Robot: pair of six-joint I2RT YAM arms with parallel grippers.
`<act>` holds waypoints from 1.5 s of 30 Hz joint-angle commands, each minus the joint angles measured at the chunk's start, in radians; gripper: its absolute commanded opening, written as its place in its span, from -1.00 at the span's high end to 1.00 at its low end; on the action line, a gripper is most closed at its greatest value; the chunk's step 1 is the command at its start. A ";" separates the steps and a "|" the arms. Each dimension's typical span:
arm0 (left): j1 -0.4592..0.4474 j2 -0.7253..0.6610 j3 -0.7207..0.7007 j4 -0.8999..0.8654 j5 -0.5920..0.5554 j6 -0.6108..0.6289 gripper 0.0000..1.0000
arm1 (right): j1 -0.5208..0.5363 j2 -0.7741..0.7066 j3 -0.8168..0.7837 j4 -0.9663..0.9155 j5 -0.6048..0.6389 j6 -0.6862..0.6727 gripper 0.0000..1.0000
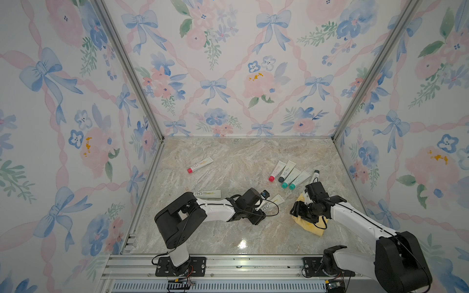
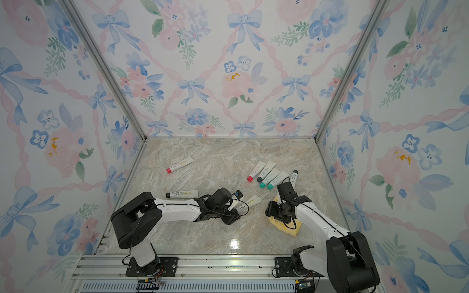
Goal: Wipe the surface of the toothpaste tube
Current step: Move the toothpaste to the center of the board, then pick up the cleaning item at the center of the board, then wipe the dirt from the toothpaste tube.
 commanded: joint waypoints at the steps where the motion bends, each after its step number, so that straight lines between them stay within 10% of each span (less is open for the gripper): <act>1: -0.001 0.015 -0.030 -0.039 -0.018 -0.016 -0.17 | 0.015 0.014 0.006 0.010 0.017 -0.001 -0.29; 15: 0.001 0.063 -0.014 -0.008 -0.004 -0.001 0.44 | 0.043 0.047 0.006 0.034 0.026 0.014 -0.26; 31: -0.006 0.026 -0.030 -0.003 0.034 0.011 0.48 | 0.095 0.061 0.062 -0.026 0.062 -0.005 0.75; 45: -0.048 0.029 -0.031 -0.007 0.096 0.027 0.49 | 0.138 0.088 0.233 -0.056 -0.019 0.003 0.82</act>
